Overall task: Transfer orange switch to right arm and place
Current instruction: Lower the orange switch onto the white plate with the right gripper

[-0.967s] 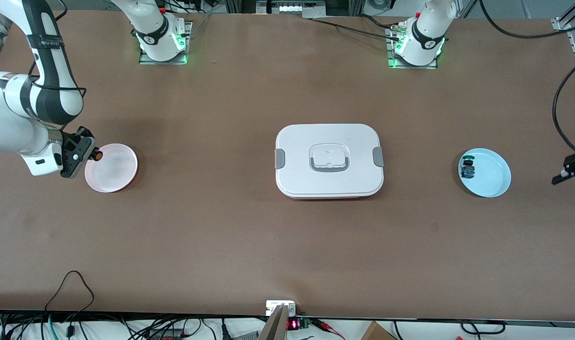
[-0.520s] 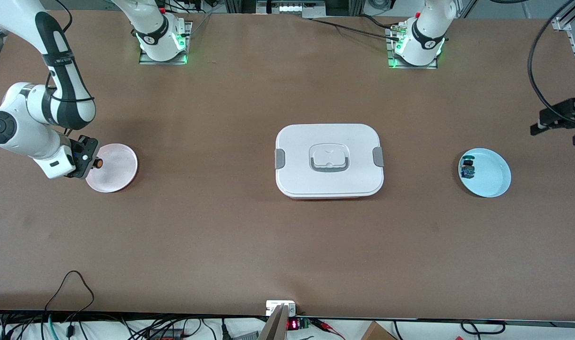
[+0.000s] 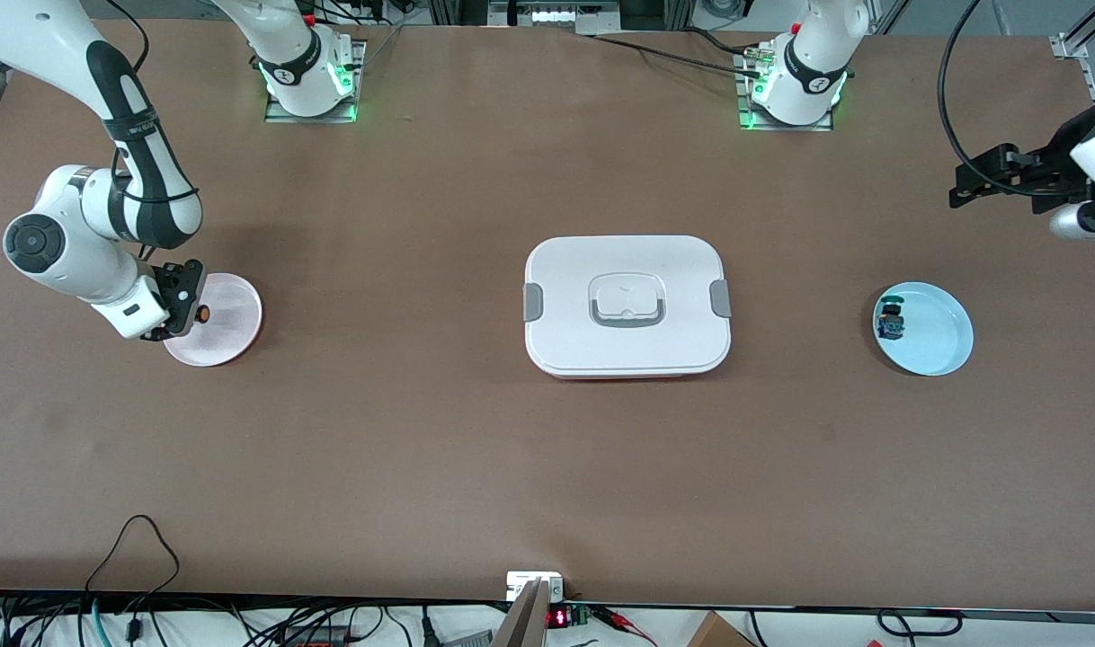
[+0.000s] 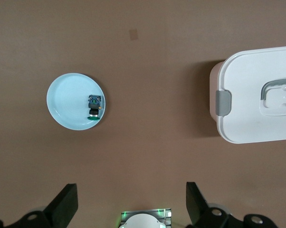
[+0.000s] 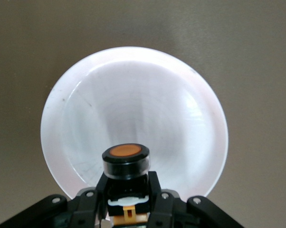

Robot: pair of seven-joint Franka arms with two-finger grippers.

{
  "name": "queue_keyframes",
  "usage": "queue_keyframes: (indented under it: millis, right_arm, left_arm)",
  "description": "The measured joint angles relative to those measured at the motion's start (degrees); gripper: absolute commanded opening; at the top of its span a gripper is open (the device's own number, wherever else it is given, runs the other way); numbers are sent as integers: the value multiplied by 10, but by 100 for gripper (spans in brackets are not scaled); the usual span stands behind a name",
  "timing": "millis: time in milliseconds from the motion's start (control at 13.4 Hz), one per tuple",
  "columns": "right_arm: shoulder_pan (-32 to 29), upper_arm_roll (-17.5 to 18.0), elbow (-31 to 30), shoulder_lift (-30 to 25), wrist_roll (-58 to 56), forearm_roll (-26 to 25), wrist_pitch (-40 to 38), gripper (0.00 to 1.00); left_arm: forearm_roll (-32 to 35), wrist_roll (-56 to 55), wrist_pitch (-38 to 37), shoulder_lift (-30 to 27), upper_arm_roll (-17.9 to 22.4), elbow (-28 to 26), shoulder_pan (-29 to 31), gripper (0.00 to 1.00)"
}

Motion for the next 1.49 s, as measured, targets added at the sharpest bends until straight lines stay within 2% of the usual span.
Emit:
queue_keyframes:
  millis: [520,669,743,818,892,967,1338,1487]
  right_arm:
    - [0,3,-37,4,-7,0,32,13]
    - [1,4,-37,9,-9,0,35,13]
    - [3,4,-37,11,-9,0,36,19]
    - [4,4,-37,13,-9,0,37,35]
    - [5,5,-37,13,-9,0,37,91]
    - [5,5,-37,14,-9,0,37,100]
    - [6,6,-34,6,-8,28,35,100]
    - [11,6,-19,-12,-8,58,1,100]
  left_arm:
    - [0,-35,67,-18,-1,-94,-5,100]
    - [0,-35,68,-31,40,-107,-42,100]
    - [-3,-35,68,-37,76,-112,-70,100]
    - [-7,-35,69,-41,112,-117,-96,100]
    - [-11,-34,69,-45,142,-122,-116,100]
    - [-12,-33,69,-46,159,-125,-127,100]
    - [-12,-33,69,-47,169,-132,-141,100]
    - [-12,-33,70,-47,168,-133,-147,100]
